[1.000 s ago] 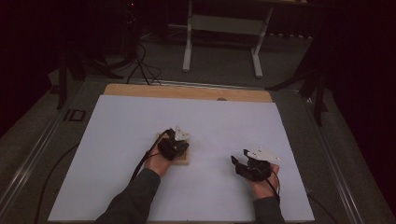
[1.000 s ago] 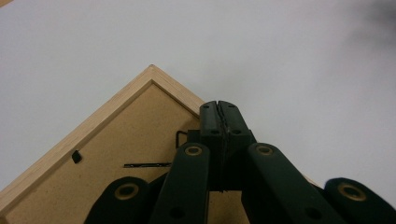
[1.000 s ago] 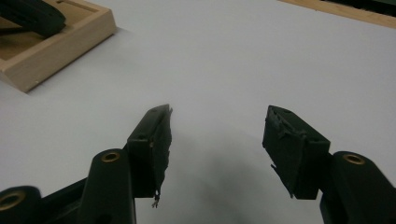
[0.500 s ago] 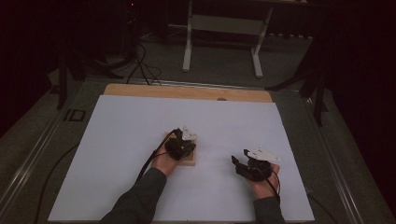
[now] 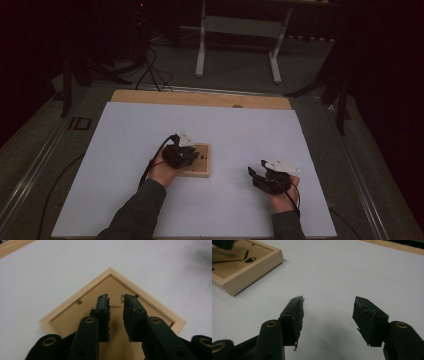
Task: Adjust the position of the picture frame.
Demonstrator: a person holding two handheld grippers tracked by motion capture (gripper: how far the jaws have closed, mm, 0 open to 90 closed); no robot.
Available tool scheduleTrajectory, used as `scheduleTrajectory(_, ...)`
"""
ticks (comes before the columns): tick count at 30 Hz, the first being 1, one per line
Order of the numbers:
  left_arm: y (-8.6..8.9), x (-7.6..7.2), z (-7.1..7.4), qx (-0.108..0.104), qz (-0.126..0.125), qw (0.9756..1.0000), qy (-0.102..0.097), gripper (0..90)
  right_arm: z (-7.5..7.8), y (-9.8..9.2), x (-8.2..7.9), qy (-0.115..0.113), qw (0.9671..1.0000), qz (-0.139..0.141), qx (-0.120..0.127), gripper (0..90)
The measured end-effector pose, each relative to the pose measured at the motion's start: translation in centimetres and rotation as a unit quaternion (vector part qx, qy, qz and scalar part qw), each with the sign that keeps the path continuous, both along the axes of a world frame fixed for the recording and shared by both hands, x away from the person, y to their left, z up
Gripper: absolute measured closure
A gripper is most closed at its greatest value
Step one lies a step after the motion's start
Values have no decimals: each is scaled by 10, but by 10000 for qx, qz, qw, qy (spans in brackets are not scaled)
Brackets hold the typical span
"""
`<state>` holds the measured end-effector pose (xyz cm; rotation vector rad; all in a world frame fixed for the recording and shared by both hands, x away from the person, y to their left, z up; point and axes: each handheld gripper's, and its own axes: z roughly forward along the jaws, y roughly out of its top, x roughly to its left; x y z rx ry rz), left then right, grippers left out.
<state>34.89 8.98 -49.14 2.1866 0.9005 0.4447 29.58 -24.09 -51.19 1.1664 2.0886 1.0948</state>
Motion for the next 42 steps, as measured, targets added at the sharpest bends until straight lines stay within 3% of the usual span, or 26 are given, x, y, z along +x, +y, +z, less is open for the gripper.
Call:
scheduleTrajectory(7, 29, -7, -5, -72, 325, 9994, 106, 621, -1, 3, 0, 4, 10000, 36, -47, 413)
scheduleTrajectory(16, 49, -19, -10, -208, 465, 9986, 108, 634, -1, 4, -1, -28, 10000, 49, -38, 426)
scheduleTrajectory(21, 60, -24, -16, -359, 580, 9975, 182, 689, 0, 6, -2, -43, 9999, 88, -68, 431)
scheduleTrajectory(27, 71, -22, -20, -350, 772, 9961, 236, 808, 0, 6, -2, -71, 9999, 79, -66, 434)
scheduleTrajectory(34, 69, -16, -28, -368, 843, 9952, 339, 888, 0, 7, -3, -84, 9999, 107, -85, 435)
scheduleTrajectory(38, 59, -16, -33, -80, 793, 9961, 371, 895, 0, 7, -3, -98, 9998, 120, -82, 435)
scheduleTrajectory(42, 60, -20, -35, -66, 744, 9962, 453, 894, 1, 6, -3, -92, 9999, 104, -56, 435)
